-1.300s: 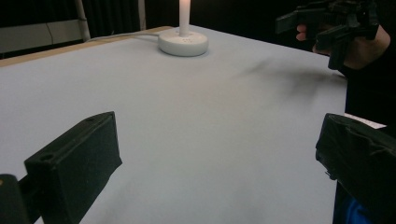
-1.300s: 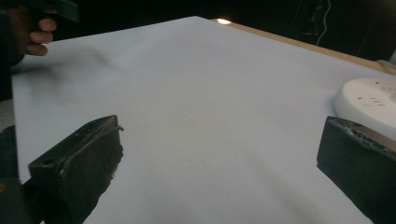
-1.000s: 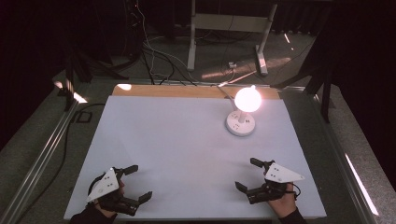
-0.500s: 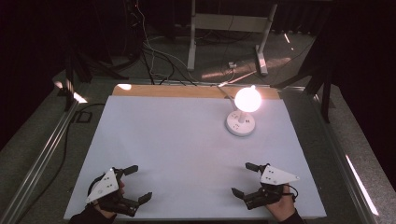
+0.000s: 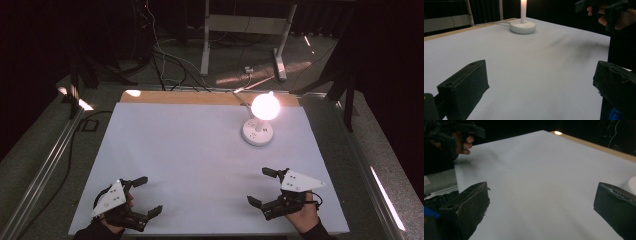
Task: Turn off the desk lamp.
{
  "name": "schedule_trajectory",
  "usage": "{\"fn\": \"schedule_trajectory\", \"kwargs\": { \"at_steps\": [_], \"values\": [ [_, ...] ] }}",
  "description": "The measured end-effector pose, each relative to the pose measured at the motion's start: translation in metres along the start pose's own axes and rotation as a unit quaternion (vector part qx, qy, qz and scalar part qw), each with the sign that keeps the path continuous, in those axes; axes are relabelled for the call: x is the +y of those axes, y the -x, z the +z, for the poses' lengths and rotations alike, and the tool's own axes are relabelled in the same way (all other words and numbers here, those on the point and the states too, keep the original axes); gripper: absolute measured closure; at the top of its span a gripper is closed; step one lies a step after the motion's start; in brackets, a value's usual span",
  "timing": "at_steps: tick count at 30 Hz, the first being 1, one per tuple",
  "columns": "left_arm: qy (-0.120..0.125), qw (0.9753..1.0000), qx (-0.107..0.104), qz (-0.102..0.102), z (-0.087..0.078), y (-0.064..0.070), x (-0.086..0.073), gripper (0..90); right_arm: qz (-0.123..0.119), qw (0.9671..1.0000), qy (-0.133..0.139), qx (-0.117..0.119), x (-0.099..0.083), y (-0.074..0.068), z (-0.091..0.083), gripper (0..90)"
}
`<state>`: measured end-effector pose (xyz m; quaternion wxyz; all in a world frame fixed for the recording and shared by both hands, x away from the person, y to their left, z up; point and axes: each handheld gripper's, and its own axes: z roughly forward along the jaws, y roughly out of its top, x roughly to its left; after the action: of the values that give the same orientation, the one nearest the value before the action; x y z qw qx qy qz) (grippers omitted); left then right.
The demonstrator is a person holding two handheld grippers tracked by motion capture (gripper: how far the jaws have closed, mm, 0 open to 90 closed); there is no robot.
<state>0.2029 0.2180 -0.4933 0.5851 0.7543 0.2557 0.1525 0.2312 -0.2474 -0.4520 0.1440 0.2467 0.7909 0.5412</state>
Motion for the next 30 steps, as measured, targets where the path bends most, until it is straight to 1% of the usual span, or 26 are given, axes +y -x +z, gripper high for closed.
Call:
{"fn": "schedule_trajectory", "kwargs": {
  "at_steps": [3, 4, 5, 6, 7, 9, 10, 17, 18, 20, 21, 23, 26, 30],
  "values": [
    [0.001, 1.0000, 0.000, 0.000, -0.001, 0.000, 0.000, 0.4, -0.003, 1.0000, 0.005, -0.002, 0.008, 0.005, -0.001, 0.0],
    [0.002, 1.0000, -0.001, -0.001, -0.001, 0.000, 0.000, 0.4, -0.006, 0.9999, 0.007, -0.008, 0.010, 0.006, -0.001, 0.0],
    [0.002, 1.0000, -0.001, -0.001, -0.001, 0.000, 0.000, 0.4, -0.007, 0.9999, 0.007, -0.008, 0.012, 0.008, -0.001, 0.0],
    [0.002, 1.0000, -0.001, 0.000, -0.001, 0.000, 0.000, 0.4, -0.004, 0.9999, 0.009, -0.009, 0.014, 0.010, 0.000, 0.0],
    [0.003, 1.0000, -0.001, -0.001, -0.001, 0.000, 0.000, 0.4, -0.007, 0.9998, 0.012, -0.014, 0.016, 0.011, 0.000, 0.0],
    [0.003, 1.0000, -0.001, -0.001, -0.001, 0.000, 0.000, 0.4, -0.004, 0.9998, 0.014, -0.014, 0.019, 0.016, 0.000, 0.0],
    [0.003, 1.0000, -0.002, -0.001, -0.001, -0.001, 0.000, 0.4, -0.005, 0.9997, 0.017, -0.019, 0.020, 0.018, 0.000, 0.0],
    [0.005, 1.0000, -0.003, -0.004, -0.001, -0.001, 0.001, 0.4, 0.001, 0.9992, 0.026, -0.032, 0.027, 0.033, 0.002, 0.0],
    [0.005, 1.0000, -0.003, -0.003, -0.001, -0.001, 0.001, 0.4, -0.001, 0.9990, 0.027, -0.037, 0.028, 0.036, 0.002, 0.0],
    [0.006, 1.0000, -0.004, -0.004, -0.001, -0.001, 0.001, 0.4, 0.004, 0.9989, 0.027, -0.038, 0.030, 0.040, 0.003, 0.0],
    [0.006, 1.0000, -0.004, -0.004, -0.001, -0.001, 0.001, 0.4, 0.003, 0.9987, 0.026, -0.043, 0.030, 0.042, 0.003, 0.0],
    [0.005, 1.0000, -0.004, -0.004, -0.001, -0.001, 0.001, 0.4, 0.006, 0.9986, 0.025, -0.045, 0.031, 0.046, 0.004, 0.0],
    [0.006, 1.0000, -0.004, -0.004, -0.002, -0.001, 0.001, 0.4, 0.000, 0.9981, 0.016, -0.059, 0.032, 0.052, 0.006, 0.0],
    [0.008, 0.9999, -0.005, -0.005, -0.002, -0.001, 0.001, 0.4, -0.003, 0.9970, 0.018, -0.075, 0.032, 0.062, 0.007, 0.0]
  ]
}}
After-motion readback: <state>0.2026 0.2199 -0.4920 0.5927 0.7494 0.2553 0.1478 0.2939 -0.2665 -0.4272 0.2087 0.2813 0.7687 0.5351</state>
